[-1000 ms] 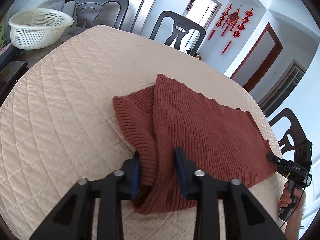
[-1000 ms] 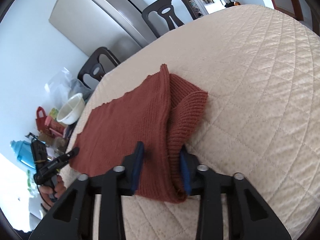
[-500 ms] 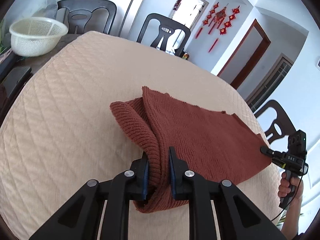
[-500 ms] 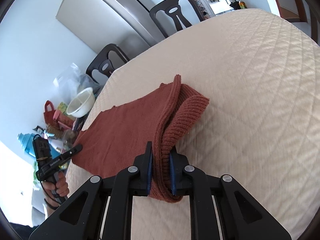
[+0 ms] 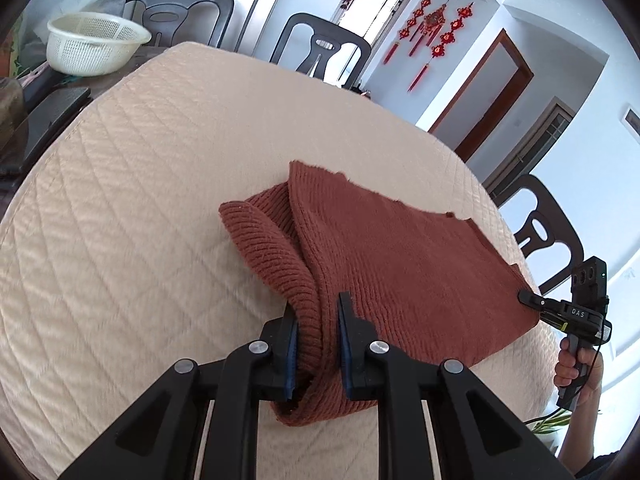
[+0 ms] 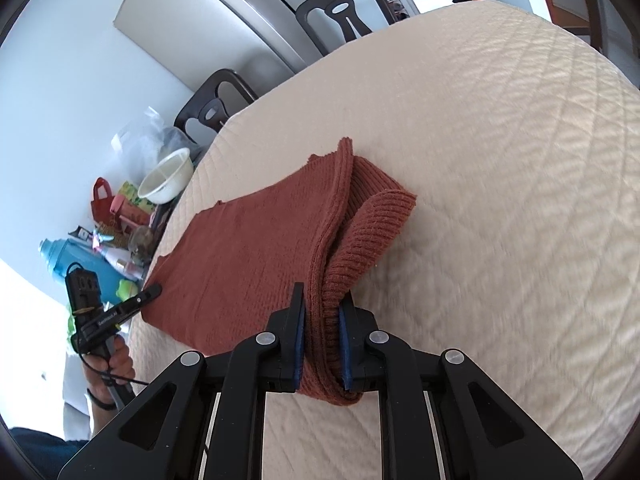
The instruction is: Fold small clothes
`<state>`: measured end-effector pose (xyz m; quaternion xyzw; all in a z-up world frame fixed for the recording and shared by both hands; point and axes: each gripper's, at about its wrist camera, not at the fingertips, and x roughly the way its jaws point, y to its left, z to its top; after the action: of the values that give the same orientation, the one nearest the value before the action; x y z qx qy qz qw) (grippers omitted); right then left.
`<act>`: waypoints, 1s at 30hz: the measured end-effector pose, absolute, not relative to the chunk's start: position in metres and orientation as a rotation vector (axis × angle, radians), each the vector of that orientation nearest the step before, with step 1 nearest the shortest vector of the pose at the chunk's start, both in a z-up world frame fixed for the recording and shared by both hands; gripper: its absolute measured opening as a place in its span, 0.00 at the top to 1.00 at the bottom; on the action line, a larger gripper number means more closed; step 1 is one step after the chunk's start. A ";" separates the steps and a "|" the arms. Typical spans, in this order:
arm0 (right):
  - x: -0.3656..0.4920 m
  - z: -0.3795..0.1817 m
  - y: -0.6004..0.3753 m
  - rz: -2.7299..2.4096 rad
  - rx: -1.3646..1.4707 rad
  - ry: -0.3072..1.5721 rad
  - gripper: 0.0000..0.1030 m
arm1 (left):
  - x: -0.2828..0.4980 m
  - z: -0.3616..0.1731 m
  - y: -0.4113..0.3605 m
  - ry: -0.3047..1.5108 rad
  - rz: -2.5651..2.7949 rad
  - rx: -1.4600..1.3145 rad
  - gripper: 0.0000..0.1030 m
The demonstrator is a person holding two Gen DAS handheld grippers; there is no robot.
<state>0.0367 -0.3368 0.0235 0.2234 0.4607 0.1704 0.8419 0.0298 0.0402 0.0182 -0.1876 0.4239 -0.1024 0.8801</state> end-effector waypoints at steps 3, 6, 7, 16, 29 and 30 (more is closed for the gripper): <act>0.033 0.017 -0.338 0.347 0.483 0.982 0.86 | 0.025 0.010 0.040 0.897 -0.207 -0.401 0.82; 0.032 0.011 -0.339 0.339 0.487 0.986 0.86 | 0.023 0.007 0.041 0.886 -0.209 -0.406 0.82; 0.033 0.009 -0.339 0.336 0.487 0.987 0.86 | 0.024 0.007 0.041 0.886 -0.211 -0.412 0.82; 0.009 0.033 -0.335 0.287 0.383 0.927 0.82 | 0.001 0.020 0.051 0.841 -0.183 -0.386 0.76; 0.000 0.038 -0.268 0.301 0.119 0.847 0.82 | 0.003 0.036 0.003 0.746 -0.222 -0.214 0.76; 0.000 0.032 -0.269 0.290 0.111 0.863 0.82 | 0.006 0.029 0.001 0.767 -0.221 -0.213 0.76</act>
<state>0.0004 -0.2687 0.0323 0.0534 0.4163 0.1402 0.8968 0.0059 0.0011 0.0290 -0.1036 0.3726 -0.1074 0.9159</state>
